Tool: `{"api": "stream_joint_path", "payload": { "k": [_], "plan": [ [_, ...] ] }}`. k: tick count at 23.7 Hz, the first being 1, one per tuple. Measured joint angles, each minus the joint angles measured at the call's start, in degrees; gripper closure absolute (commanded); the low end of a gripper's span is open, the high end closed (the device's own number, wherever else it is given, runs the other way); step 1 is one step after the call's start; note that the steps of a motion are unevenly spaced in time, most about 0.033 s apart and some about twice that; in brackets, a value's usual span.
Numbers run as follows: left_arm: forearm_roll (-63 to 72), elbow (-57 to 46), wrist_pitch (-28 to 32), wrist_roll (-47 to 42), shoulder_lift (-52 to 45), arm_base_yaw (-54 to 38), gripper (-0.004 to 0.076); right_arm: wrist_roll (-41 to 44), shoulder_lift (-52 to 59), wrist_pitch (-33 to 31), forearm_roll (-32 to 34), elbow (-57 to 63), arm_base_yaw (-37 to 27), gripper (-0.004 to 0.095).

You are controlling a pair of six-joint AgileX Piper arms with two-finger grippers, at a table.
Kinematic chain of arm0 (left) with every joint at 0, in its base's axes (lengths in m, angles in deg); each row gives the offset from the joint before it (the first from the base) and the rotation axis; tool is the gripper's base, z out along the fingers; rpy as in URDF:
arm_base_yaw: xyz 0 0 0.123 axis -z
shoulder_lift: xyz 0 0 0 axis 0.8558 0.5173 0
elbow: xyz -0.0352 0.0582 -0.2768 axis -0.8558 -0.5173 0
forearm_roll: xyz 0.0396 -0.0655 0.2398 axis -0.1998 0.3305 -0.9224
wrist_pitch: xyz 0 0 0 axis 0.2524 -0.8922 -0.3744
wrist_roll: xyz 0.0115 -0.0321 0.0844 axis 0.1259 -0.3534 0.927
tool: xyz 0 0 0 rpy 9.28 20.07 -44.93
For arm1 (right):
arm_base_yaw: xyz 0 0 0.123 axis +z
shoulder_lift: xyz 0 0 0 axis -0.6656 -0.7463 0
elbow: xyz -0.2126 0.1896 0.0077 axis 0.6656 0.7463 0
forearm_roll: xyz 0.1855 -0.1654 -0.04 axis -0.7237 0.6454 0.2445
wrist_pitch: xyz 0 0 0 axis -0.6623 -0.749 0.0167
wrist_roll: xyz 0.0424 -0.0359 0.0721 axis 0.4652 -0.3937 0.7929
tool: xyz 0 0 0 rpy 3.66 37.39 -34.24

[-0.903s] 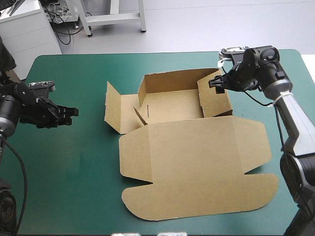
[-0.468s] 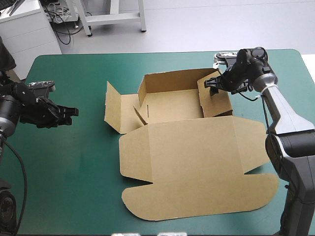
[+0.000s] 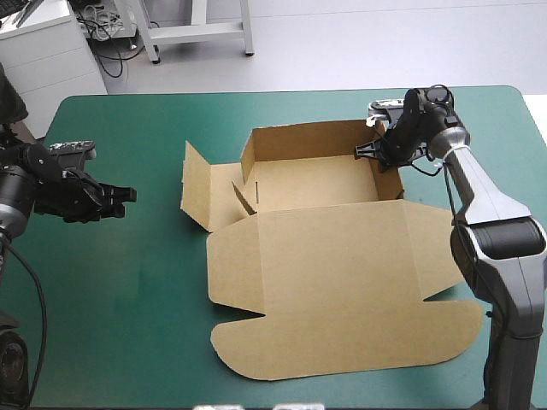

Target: Fold the box

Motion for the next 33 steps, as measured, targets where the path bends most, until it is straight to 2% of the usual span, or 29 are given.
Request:
{"api": "stream_joint_path", "payload": {
  "k": [12,20,23,27,29,33],
  "plan": [
    [-0.17,-0.06,-0.38,0.86,0.00,0.00,0.0383,-1.20,0.55,-2.64,2.17,-6.47,0.00,0.0930],
    [-0.47,-0.10,2.62,4.14,0.00,0.00,0.0384,-1.12,6.10,-3.16,1.60,-7.79,-0.69,0.0930],
    [1.75,-0.10,5.73,4.14,0.00,0.00,0.0385,-3.59,8.78,-3.16,-5.72,-7.79,-4.51,0.0931],
    [10.47,-0.53,12.71,8.85,0.56,0.00,0.0395,-8.68,12.79,-3.10,-22.68,-7.83,-14.32,0.0930],
    [17.24,-0.53,13.75,12.93,2.00,0.00,0.0395,-10.25,14.16,-3.10,-27.33,-7.90,-16.66,0.0930],
    [36.24,-0.53,13.42,23.29,6.62,0.00,0.0395,-11.26,15.32,-3.10,-31.47,-7.90,-17.02,0.0931]
  ]
}}
